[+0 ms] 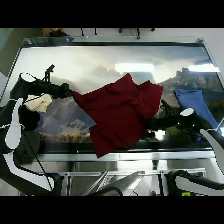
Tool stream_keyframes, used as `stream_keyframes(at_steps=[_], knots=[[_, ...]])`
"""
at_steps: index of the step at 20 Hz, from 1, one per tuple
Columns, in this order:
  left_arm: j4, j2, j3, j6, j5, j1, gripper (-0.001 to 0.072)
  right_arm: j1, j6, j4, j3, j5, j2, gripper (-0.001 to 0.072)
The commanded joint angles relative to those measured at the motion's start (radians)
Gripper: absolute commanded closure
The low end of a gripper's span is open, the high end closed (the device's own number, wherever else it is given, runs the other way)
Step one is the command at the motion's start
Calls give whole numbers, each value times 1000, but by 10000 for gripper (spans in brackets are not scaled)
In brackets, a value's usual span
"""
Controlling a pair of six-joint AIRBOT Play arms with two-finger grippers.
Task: Fold the shirts.
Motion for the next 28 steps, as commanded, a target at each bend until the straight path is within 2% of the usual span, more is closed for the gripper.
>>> stream_keyframes(at_steps=[1,3,6,8,11,13,15,16,18,22,24,25,28], knots=[[-230,67,1,-4,-69,43,696,-3,0,47,202,124,70,683],[-519,162,1,13,-97,95,696,-43,1,58,421,174,140,684],[-935,364,1,104,-137,166,697,-145,3,146,797,183,221,685],[-1075,523,1,162,-142,198,696,-174,-3,210,1023,182,258,685],[-1165,815,1,225,4,304,696,-174,-12,199,1300,125,295,685],[-1109,1007,-1,224,173,449,696,-174,-16,136,1424,72,312,685],[-948,1170,-19,176,330,616,695,-174,-43,139,1453,53,319,685],[-876,1231,-37,132,356,681,695,-174,-54,144,1452,70,311,685],[-772,1291,-79,95,354,699,695,-194,-56,194,1452,151,251,685],[-663,1235,-241,85,319,572,695,-216,-95,417,1326,312,73,684],[-601,1141,-324,106,317,427,695,-158,-150,408,1188,319,-2,684],[-564,1075,-365,151,354,315,696,-126,-168,373,1135,310,-35,684],[-409,837,-441,190,582,-26,696,-40,-185,292,1013,261,-149,684]])
